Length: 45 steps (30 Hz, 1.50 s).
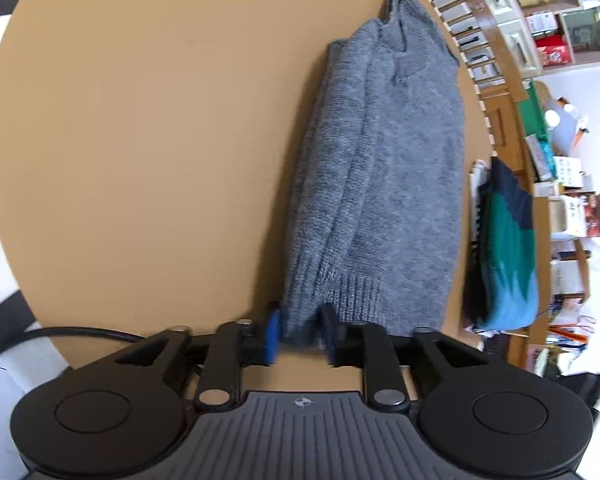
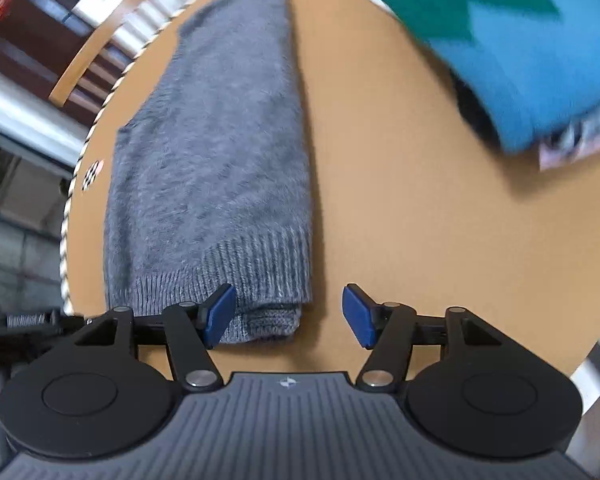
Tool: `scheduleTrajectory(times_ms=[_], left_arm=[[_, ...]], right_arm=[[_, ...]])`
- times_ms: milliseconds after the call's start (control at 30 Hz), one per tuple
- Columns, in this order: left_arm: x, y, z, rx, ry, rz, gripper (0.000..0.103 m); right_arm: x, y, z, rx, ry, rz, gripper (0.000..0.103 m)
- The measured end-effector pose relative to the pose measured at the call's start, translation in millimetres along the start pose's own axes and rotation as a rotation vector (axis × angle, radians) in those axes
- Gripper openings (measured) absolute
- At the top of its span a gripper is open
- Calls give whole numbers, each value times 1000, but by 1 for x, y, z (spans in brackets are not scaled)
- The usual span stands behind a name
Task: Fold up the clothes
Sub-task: 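Hold the folded vest hem with the left tool and press the fold flat, then lift the vest hem with both tools and fold it toward the collar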
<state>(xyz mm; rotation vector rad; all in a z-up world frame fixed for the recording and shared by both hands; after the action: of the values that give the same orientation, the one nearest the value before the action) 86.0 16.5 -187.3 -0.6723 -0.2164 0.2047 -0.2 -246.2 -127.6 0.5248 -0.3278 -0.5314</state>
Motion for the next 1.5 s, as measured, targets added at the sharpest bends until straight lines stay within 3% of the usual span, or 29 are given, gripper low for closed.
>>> scheduleTrajectory(times_ms=[67, 133, 167, 200, 233, 300, 333, 367, 433, 600, 800, 1033, 1200, 1367, 1500], left_arm=[[1, 1, 2, -17, -25, 0, 66], [4, 0, 0, -16, -35, -16, 71], [4, -1, -3, -31, -39, -22, 72], [6, -3, -6, -48, -43, -25, 72], [7, -5, -8, -63, -48, -29, 72], [6, -7, -17, -60, -31, -38, 56], [5, -8, -21, -53, -17, -42, 32], [4, -9, -24, -51, -7, -48, 23], [2, -12, -22, -60, -8, -63, 18], [-1, -15, -3, -78, -20, -42, 16], [-19, -15, 3, -45, 23, -25, 16], [-63, -31, 24, -7, 57, -32, 16], [-89, -61, 66, -5, 32, -54, 16], [-64, -101, 104, -73, -91, -68, 15], [-4, -115, 100, -114, -167, -26, 15]], right_arm=[[1, -10, -2, 60, 13, -102, 62], [2, -14, -5, 103, 23, -152, 60], [2, -14, -7, 114, 31, -155, 51], [1, -12, -10, 106, 44, -135, 36], [0, -11, -13, 93, 50, -113, 29], [-3, -9, -13, 78, 45, -77, 20], [-3, -9, -12, 77, 43, -71, 19], [-3, -9, -10, 79, 40, -72, 16], [-1, -10, -3, 89, 32, -74, 12], [2, -5, 22, 125, 10, -1, 8], [-11, -7, 31, 122, 72, 53, 7], [-37, -18, 64, 144, 156, 63, 6], [-48, -10, 106, 206, 191, 72, 6], [-11, 23, 154, 321, 107, 124, 6], [47, 53, 157, 375, 40, 137, 4]])
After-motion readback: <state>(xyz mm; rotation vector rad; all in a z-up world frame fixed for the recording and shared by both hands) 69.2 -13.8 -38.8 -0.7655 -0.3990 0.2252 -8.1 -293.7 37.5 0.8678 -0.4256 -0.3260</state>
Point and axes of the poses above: each gripper's, at about its wrist camera, not at the fingertips, and z roughly against the way its jaws point, y to its left, x to its top, the point moved 5 cm from there along -z, roughly the way its jaws point, and after that the axes turned 7 degrees about -z, right-handed, at the moved point
